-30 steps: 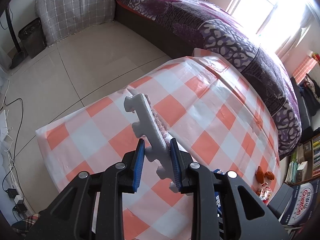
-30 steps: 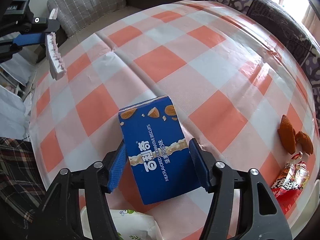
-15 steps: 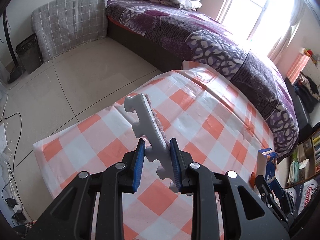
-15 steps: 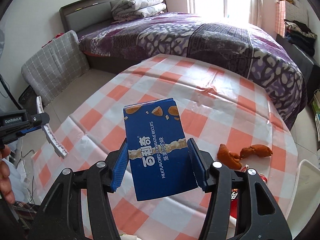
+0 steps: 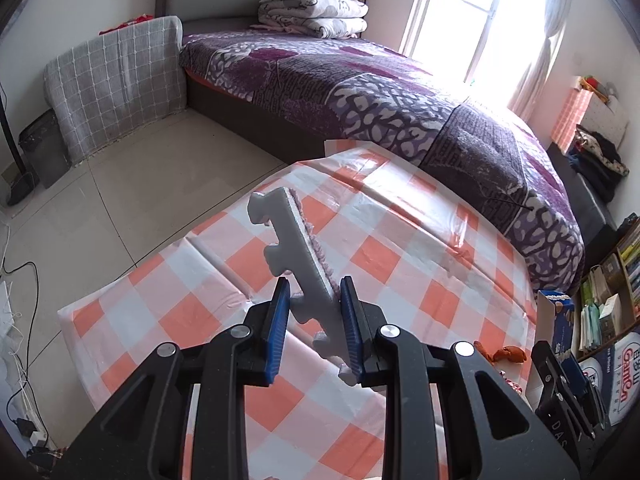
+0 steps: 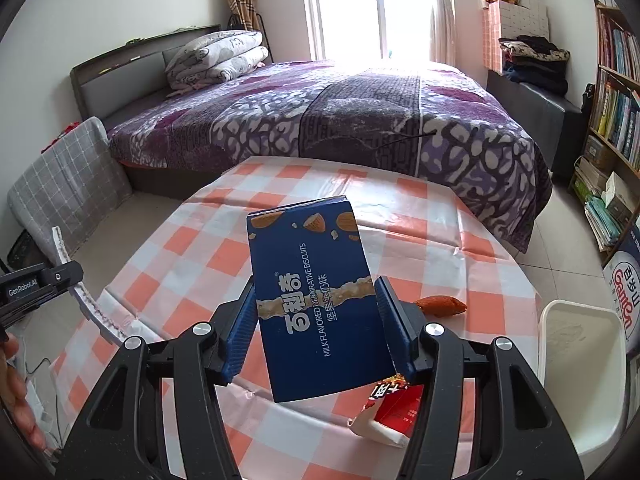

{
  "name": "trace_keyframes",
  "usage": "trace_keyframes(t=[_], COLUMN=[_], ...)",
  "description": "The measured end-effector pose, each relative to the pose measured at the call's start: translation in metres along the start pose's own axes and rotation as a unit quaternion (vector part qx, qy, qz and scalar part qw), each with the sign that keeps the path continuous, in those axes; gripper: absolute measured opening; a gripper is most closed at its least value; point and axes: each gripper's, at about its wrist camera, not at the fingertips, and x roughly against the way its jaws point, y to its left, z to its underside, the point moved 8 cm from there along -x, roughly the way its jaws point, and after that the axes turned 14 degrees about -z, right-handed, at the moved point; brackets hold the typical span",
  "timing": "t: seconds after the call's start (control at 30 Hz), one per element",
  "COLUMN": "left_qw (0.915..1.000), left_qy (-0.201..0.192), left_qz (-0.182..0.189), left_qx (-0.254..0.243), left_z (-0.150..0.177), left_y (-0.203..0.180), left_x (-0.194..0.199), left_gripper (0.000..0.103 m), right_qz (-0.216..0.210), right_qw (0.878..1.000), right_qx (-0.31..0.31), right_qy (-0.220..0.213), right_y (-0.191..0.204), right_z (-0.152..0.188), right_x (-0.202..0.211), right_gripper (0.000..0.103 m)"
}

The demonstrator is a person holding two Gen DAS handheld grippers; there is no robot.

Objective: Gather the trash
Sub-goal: 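Carry both items over the white bin and open the right tool, then the left tool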

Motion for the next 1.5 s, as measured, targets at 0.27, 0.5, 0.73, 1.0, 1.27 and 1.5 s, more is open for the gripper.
trace_keyframes(t=[0.27,0.5,0.73,1.0,1.27,1.5], left_qw=[0.9984,0.9963,0.9933,0.9882,0.9818,0.9734], left_qy=[-0.035,-0.04,-0.043,-0.047,-0.047,-0.042], left_qz=[0.009,0.03,0.053,0.073,0.097,0.129], left_qx=[-0.044,-0.07,-0.094,-0.126,-0.156,-0.185], left_z=[0.007,0.018,0.029,0.047,0.067,0.089], left_y=[-0.04,-0.074,-0.107,-0.145,-0.182,-0.22], left_x=[0.021,0.033,0.046,0.059,0.075,0.092], left_gripper=[0.026,0.026,0.026,0.026,0.026,0.026], right_qz=[0.022,0.044,0.068,0.107,0.163,0.199], right_qw=[0.999,0.998,0.994,0.986,0.969,0.95], right_qx=[-0.025,-0.048,-0.077,-0.122,-0.178,-0.236], right_qy=[-0.01,-0.018,-0.028,-0.04,-0.046,-0.048], right_y=[-0.031,-0.059,-0.091,-0.137,-0.196,-0.246], right_z=[0.001,0.001,0.003,0.008,0.021,0.042], right_x=[0.021,0.037,0.055,0.081,0.114,0.147], right_gripper=[0.055,0.055,0.055,0.055,0.055,0.056])
